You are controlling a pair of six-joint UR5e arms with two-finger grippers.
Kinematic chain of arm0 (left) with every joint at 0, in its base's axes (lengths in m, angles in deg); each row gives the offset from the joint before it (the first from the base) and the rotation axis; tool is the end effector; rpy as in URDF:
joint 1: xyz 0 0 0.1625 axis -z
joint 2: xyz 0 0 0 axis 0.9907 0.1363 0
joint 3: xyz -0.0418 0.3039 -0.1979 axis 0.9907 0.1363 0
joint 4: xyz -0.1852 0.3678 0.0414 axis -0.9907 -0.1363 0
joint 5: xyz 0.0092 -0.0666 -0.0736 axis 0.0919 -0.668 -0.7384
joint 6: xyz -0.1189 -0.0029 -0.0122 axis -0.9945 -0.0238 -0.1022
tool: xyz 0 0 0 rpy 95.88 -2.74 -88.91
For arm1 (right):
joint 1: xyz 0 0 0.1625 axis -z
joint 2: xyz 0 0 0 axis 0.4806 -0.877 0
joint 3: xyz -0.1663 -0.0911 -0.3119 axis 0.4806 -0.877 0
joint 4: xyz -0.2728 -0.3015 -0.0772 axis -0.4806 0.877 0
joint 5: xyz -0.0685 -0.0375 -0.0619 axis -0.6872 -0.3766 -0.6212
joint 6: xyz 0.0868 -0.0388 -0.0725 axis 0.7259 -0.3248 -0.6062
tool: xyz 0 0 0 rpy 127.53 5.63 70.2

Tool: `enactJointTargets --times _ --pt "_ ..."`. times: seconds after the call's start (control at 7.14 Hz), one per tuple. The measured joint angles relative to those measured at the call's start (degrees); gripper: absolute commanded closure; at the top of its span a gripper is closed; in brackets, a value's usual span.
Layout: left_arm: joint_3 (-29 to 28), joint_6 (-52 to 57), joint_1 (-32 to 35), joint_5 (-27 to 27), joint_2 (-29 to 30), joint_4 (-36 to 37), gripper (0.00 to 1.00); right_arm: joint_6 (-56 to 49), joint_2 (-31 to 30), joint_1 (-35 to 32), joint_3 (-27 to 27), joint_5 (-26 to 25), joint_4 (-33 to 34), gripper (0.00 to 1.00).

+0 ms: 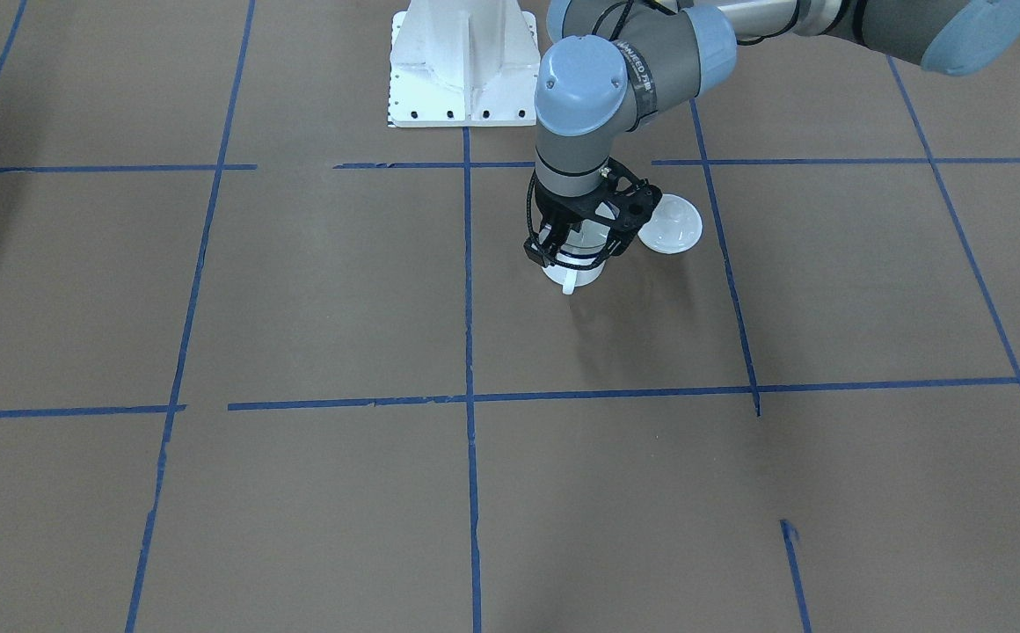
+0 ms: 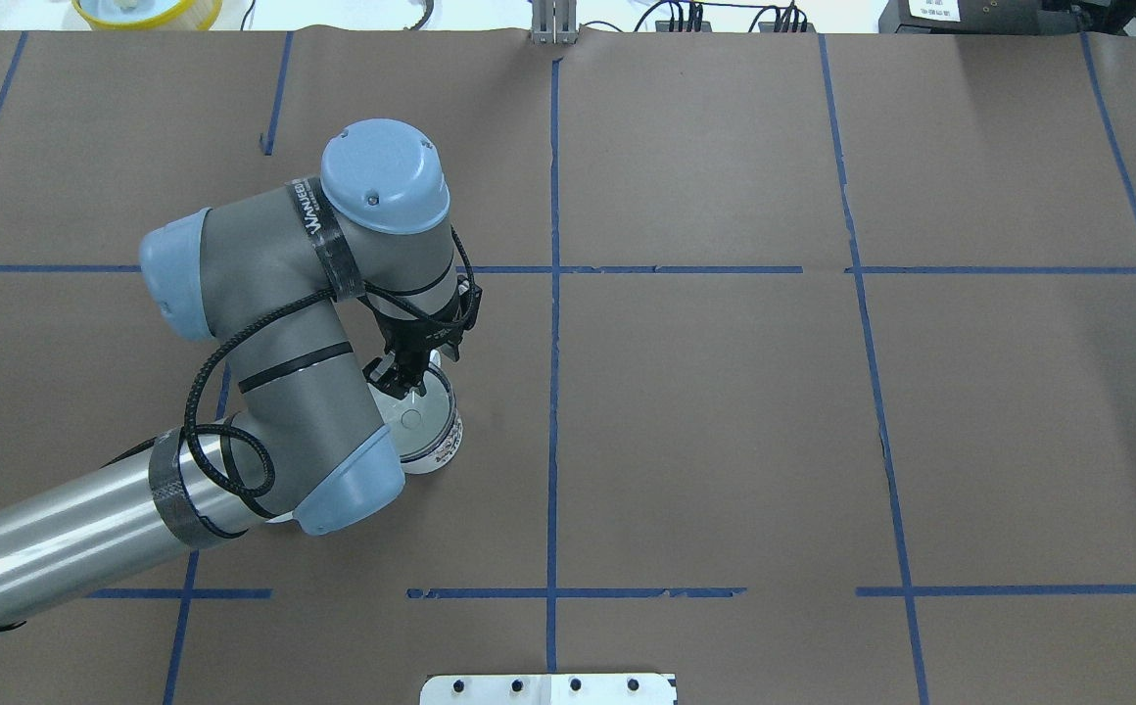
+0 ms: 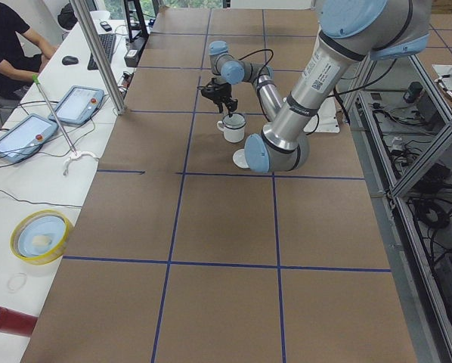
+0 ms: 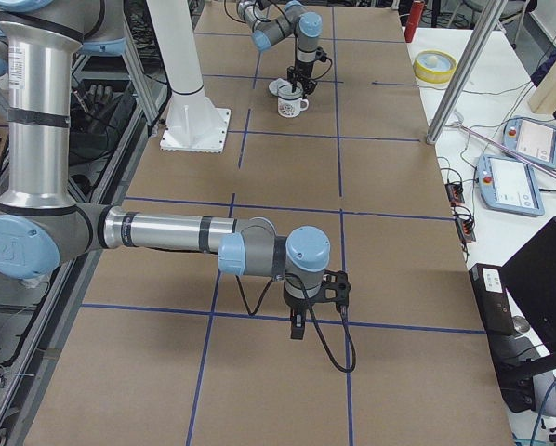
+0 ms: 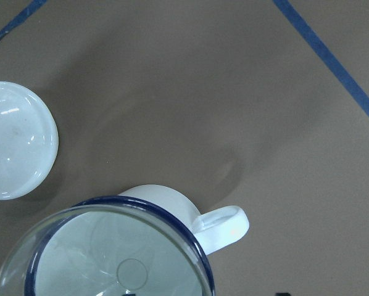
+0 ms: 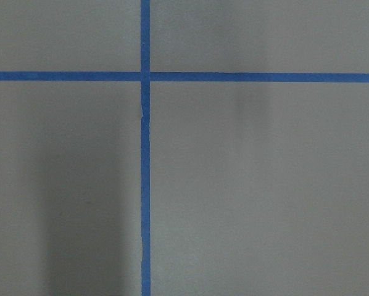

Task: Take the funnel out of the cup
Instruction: 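Close the left gripper on the funnel's stem, then lift the funnel up out of the mug with the left gripper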

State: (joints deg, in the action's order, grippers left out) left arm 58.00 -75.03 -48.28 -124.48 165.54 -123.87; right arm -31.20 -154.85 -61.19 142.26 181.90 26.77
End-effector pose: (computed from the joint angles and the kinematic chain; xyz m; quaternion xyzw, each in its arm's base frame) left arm 0.4901 -0.4271 0.1633 -0.1874 0.3098 -0.3938 0.8449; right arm 0.0538 -0.4508 0.6254 -0.0091 -0.3520 0.0052 0.9359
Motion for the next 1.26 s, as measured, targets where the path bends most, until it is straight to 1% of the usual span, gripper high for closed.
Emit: enactJointTargets --times 0.42,0.7,0.98,1.26 --pt "1.0 0.0 0.0 0.1 0.4 0.0 1.0 0.0 0.0 0.0 0.0 0.0 0.0 0.0" --pt "3.6 0.0 0.8 0.2 0.8 0.1 1.0 0.0 0.0 0.0 0.0 0.0 0.0 0.0" --pt "8.5 0.1 4.0 0.2 1.1 0.9 1.0 0.0 0.0 0.0 0.0 0.0 0.0 0.0" --pt "12.4 0.9 9.0 0.3 2.1 3.4 1.0 0.0 0.0 0.0 0.0 0.0 0.0 0.0"
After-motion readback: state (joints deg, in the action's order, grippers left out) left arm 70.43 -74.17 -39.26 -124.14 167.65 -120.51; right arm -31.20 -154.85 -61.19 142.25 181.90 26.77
